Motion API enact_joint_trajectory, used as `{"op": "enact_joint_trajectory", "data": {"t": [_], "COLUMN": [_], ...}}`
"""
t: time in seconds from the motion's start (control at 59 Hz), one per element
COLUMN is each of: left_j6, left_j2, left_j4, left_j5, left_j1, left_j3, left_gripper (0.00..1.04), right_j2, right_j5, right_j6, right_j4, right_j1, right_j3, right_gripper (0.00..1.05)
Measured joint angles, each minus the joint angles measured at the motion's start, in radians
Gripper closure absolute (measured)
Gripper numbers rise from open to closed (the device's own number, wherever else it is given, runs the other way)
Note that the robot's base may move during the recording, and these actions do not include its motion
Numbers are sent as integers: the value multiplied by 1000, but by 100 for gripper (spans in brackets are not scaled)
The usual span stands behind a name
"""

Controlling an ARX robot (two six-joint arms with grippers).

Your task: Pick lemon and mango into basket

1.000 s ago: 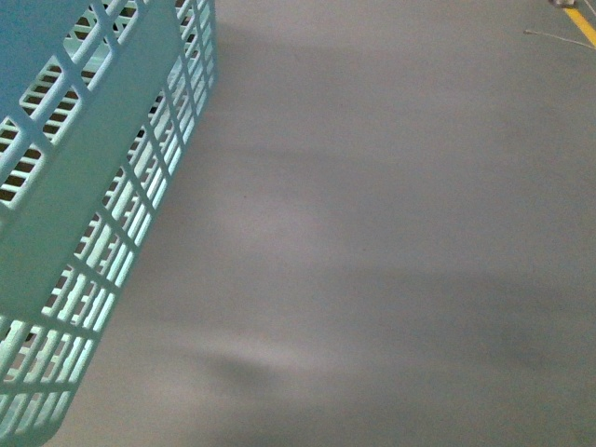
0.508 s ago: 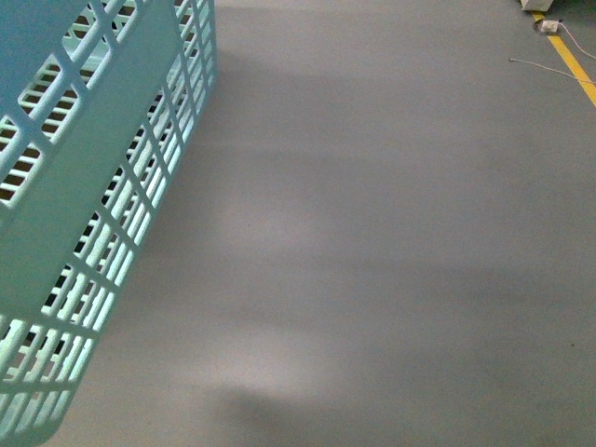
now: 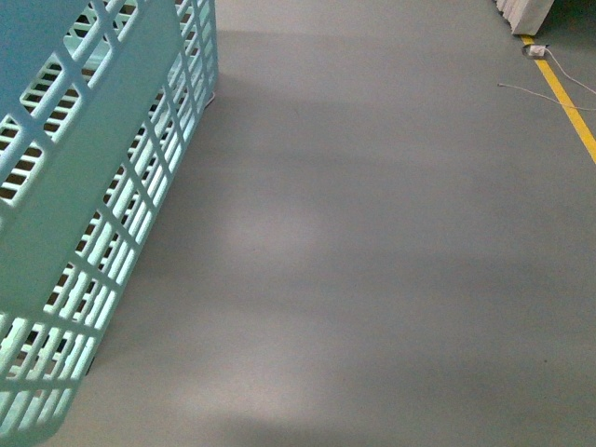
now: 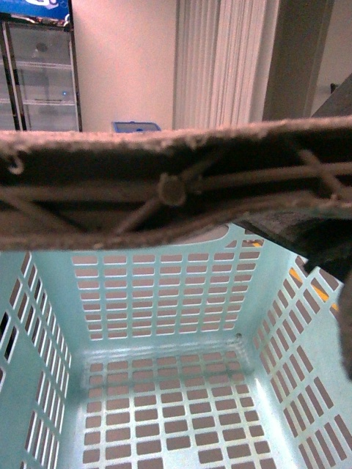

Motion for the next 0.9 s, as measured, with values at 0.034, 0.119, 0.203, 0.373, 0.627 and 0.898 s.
{"op": "enact_joint_trajectory", "data": {"t": [0.034,0.119,0.203,0.373,0.627,0.898], "left_j6": [0,0,0,0,0,0], "left_j2": [0,0,0,0,0,0], "left_j4": [0,0,0,0,0,0], "left_j5": [0,0,0,1,-1,0], "left_j1": [0,0,0,0,0,0], "left_j3": [0,0,0,0,2,2], "left_gripper": [100,100,100,100,100,100], "right_j2": [0,0,0,0,0,0], "right_j5": [0,0,-1,0,0,0], "right_j6": [0,0,-1,0,-1,0], "right_j4": [0,0,0,0,0,0], "right_j1": [0,0,0,0,0,0], "right_j3": [0,0,0,0,0,0], "right_gripper": [9,9,9,9,9,9]}}
